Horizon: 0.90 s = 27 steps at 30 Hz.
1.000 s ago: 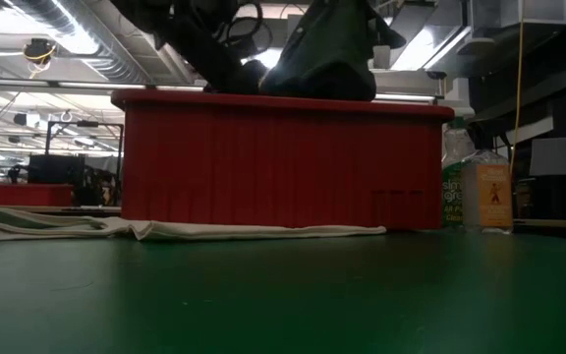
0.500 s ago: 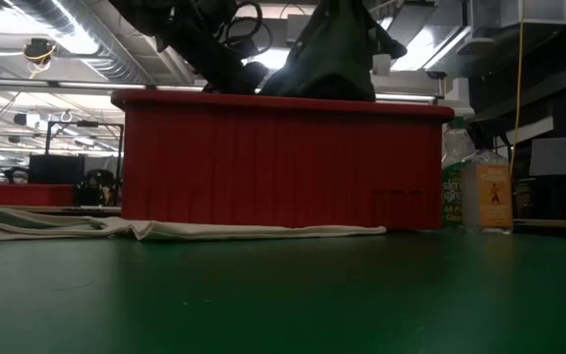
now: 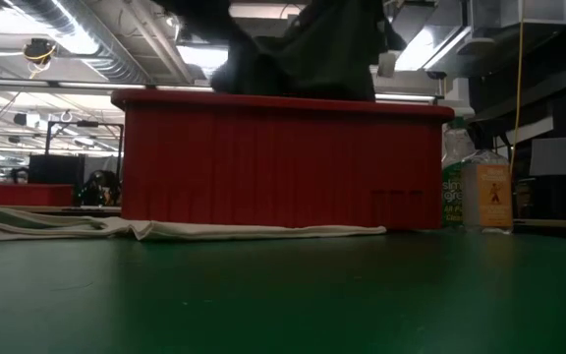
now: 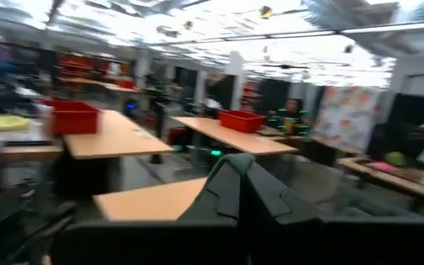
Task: Fold laundry
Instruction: Fold the green shirt
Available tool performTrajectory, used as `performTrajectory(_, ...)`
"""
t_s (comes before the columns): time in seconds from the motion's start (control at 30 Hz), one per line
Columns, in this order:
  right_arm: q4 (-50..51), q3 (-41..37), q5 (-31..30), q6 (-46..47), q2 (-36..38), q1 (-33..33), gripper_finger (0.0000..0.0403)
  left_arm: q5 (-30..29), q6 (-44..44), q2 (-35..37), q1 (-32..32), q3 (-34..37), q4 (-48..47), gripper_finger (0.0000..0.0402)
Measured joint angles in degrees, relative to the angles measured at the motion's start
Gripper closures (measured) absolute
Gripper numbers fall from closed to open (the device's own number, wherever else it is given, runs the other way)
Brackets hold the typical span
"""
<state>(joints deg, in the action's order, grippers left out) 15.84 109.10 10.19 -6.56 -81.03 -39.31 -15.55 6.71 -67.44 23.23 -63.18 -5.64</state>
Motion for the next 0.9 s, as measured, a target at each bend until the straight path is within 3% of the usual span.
performTrajectory(0.23,0.7,0.0,10.9,7.4,6.0,0.0,0.04,0.0,4.9,8.3,-4.7,0.0,0.1,0.0401)
performTrajectory(0.5,6.6,0.1,14.3,12.1,11.8,0.0,0.04,-0.1,7.2,16.1,-8.0,0.0,-4.0,0.0401)
performTrajectory(0.63,16.9,0.1,11.7,8.1,12.2,0.0,0.04,-2.5,6.9,16.7,-8.6,0.0,-10.4,0.0401)
performTrajectory(0.9,27.2,0.0,-1.2,1.2,5.5,-0.1,0.04,-6.5,7.0,11.8,-8.6,0.0,-16.7,0.0401)
